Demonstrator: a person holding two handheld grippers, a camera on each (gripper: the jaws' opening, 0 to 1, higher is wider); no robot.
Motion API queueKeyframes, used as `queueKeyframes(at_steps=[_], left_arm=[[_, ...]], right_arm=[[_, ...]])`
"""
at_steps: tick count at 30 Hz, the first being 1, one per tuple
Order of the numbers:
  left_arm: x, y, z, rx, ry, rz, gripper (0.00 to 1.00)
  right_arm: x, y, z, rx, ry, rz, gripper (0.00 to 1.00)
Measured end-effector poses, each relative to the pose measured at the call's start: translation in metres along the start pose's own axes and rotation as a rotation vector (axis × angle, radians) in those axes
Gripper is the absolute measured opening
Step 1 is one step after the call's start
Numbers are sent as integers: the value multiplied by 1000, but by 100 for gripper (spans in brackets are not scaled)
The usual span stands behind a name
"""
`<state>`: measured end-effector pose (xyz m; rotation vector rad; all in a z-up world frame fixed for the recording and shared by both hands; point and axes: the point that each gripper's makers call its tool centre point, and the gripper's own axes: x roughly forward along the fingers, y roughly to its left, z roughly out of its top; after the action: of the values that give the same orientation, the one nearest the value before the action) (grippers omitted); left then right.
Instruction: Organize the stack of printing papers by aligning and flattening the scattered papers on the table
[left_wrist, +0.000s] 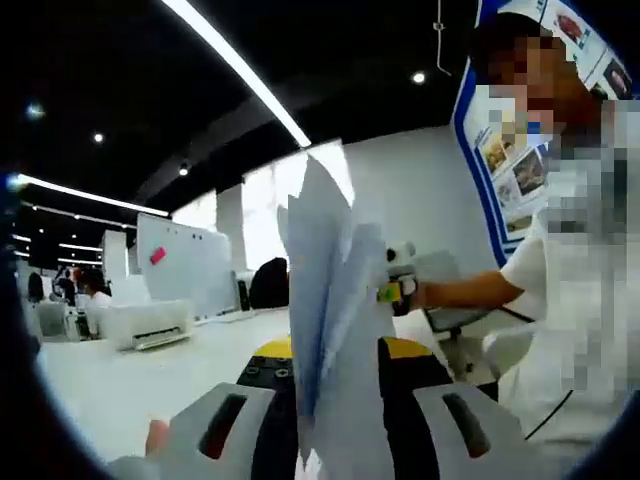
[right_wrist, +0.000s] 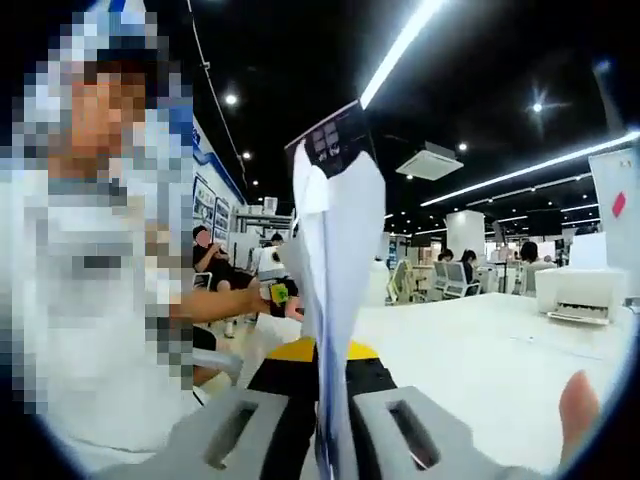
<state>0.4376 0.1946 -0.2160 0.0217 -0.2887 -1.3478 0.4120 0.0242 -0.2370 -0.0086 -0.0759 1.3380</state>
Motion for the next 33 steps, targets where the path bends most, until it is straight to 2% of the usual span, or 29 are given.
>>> queueKeyframes(at_steps=[2, 5, 6, 7, 8, 10, 11, 12, 13, 15, 17, 19, 20, 21, 22, 23, 25, 27, 28, 29, 31, 32, 33], left_arm=[[2, 1, 17, 28, -47, -11, 34], [14, 0, 20, 38, 3, -38, 32], [24, -6, 16, 46, 42, -61, 27], [28, -9, 14, 24, 50, -73, 13], [29, -9, 11, -6, 59, -68, 7], [30, -11, 13, -26, 18, -64, 6], [29, -13, 15, -10, -33, -67, 6], [28, -12, 14, -5, -32, -61, 6], [28, -9, 15, -18, -46, -53, 6], [29, -5, 20, -33, -63, -40, 6], [27, 3, 39, -43, -142, -26, 6], [26, 11, 51, -21, -169, 13, 7], [26, 13, 53, -7, -179, 27, 9], [24, 12, 53, 13, -197, 31, 18], [23, 9, 49, -26, -206, 19, 26], [22, 7, 45, -59, -197, 12, 31], [21, 8, 32, -85, -147, 28, 28], [20, 11, 27, -82, -132, 41, 30], [18, 5, 7, -66, -79, 41, 30], [18, 4, 6, -78, -79, 40, 30], [15, 5, 4, -66, -76, 51, 26], [14, 5, 2, -59, -69, 55, 21], [10, 9, 0, -66, -60, 66, 12]], right_arm=[[0, 0, 0, 1, 0, 3, 0], [0, -1, -1, 14, 0, 3, 0], [1, -2, -1, 12, 1, 0, 0], [0, -8, -1, 27, -1, -26, 0], [0, -9, -1, 45, -2, -30, 2], [-2, -9, -1, 85, -10, -22, 13], [-2, -10, -1, 103, -32, -32, 12], [-1, -9, 0, 92, -38, -32, 5], [0, -10, 3, 37, -48, -32, 0], [3, -12, 4, 39, -41, -57, 0], [8, -14, 19, 37, -69, -45, 0], [14, -16, 34, 2, -91, -41, 0], [16, -19, 36, -5, -95, -51, 5], [16, -22, 38, 7, -101, -55, 15], [16, -25, 37, 18, -110, -57, 25], [16, -26, 35, 30, -108, -59, 26], [15, -28, 26, 79, -80, -67, 20], [15, -28, 23, 91, -70, -66, 21], [15, -22, 2, 101, -36, -46, 20], [14, -24, -4, 67, -24, -69, 20], [13, -23, -8, 66, -22, -75, 19], [12, -23, -10, 67, -21, -72, 16], [11, -24, -11, 91, -29, -73, 8]])
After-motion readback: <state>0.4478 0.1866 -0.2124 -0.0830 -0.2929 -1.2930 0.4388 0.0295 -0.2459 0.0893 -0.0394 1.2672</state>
